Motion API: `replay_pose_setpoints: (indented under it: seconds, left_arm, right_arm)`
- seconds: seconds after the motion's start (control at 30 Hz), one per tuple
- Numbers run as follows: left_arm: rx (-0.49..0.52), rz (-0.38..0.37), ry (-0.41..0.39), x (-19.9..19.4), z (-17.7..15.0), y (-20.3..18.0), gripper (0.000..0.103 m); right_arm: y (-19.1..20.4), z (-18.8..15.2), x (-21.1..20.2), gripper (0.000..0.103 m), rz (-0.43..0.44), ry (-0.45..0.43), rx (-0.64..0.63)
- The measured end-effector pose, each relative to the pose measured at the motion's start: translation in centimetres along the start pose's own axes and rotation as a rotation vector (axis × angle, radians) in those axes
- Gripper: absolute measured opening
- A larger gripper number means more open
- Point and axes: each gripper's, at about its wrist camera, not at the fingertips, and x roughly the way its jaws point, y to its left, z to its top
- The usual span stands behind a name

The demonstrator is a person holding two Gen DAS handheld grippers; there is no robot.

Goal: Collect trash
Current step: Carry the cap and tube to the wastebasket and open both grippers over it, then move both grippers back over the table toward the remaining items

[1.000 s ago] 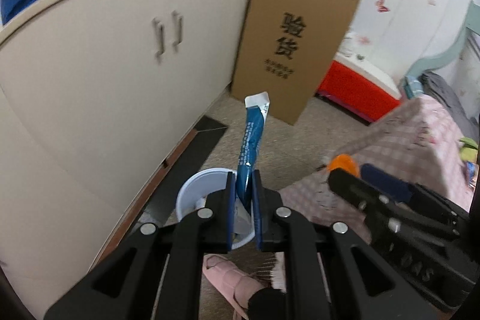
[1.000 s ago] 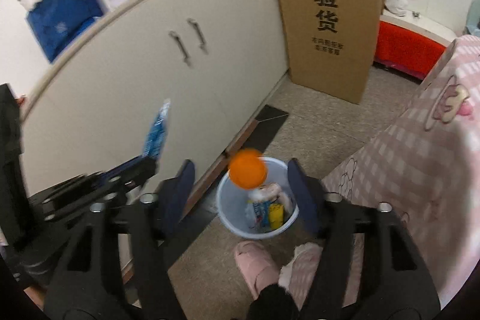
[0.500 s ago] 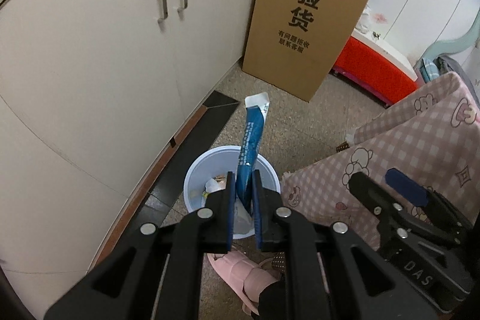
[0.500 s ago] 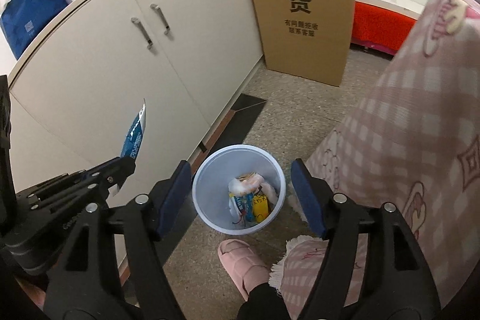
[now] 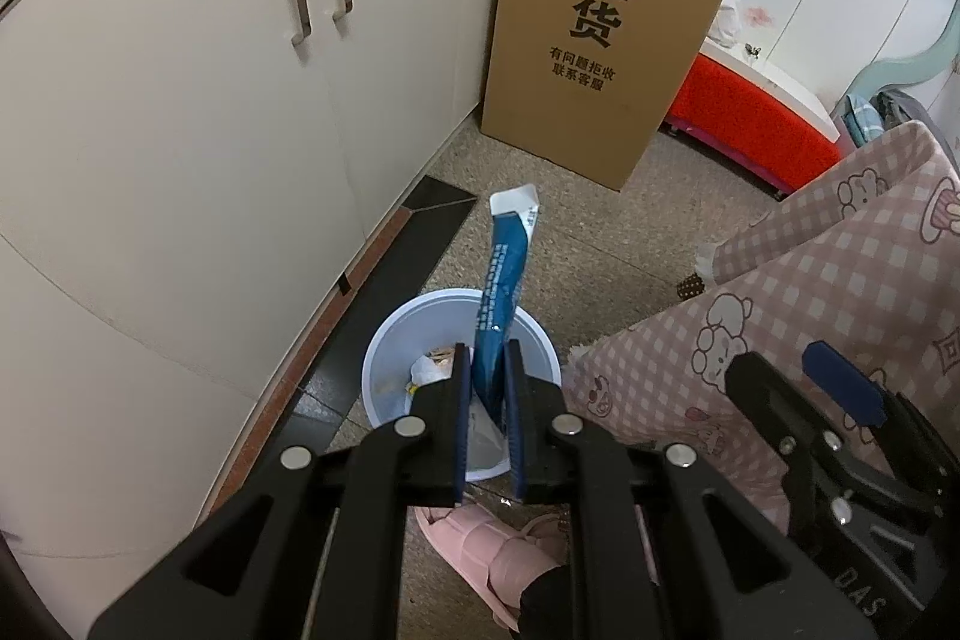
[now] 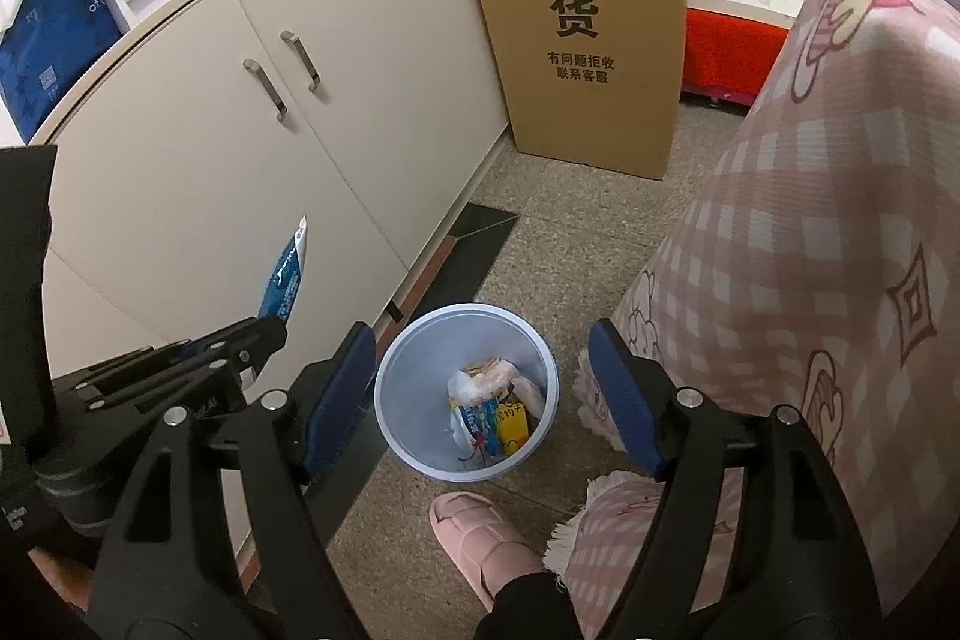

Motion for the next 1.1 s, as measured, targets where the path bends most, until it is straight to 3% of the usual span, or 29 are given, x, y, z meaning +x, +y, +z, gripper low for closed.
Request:
replay_pose_setpoints:
  seconds: [0.23,0.27,0.3,0.37,0.77,1.1]
  left_arm:
    - [0.015,0.027,-0.008,0.6,1.2,-0.4,0.014]
    - [0.016,0.040,0.000,0.8,1.3,-0.4,0.027]
    - [0.013,0.053,0.005,1.0,1.4,-0.4,0.048]
    - [-0.007,0.076,-0.006,1.1,1.4,0.0,0.066]
    - [-0.018,0.082,0.001,0.5,0.1,0.9,0.069]
    - [-0.107,0.099,-0.058,-4.1,-1.3,3.7,0.070]
  right_arm:
    - [-0.1,0.0,-0.1,0.073,-0.003,-0.011,0.015]
    - [-0.2,0.0,-0.1,0.073,-0.006,-0.013,0.019]
    - [-0.3,0.0,-0.2,0.074,-0.011,-0.014,0.023]
    - [-0.4,0.0,-0.2,0.074,-0.006,-0.014,0.027]
    - [0.0,-0.2,-0.1,0.074,0.020,0.007,0.016]
    - [3.0,-0.8,-2.3,0.074,0.116,0.024,-0.008]
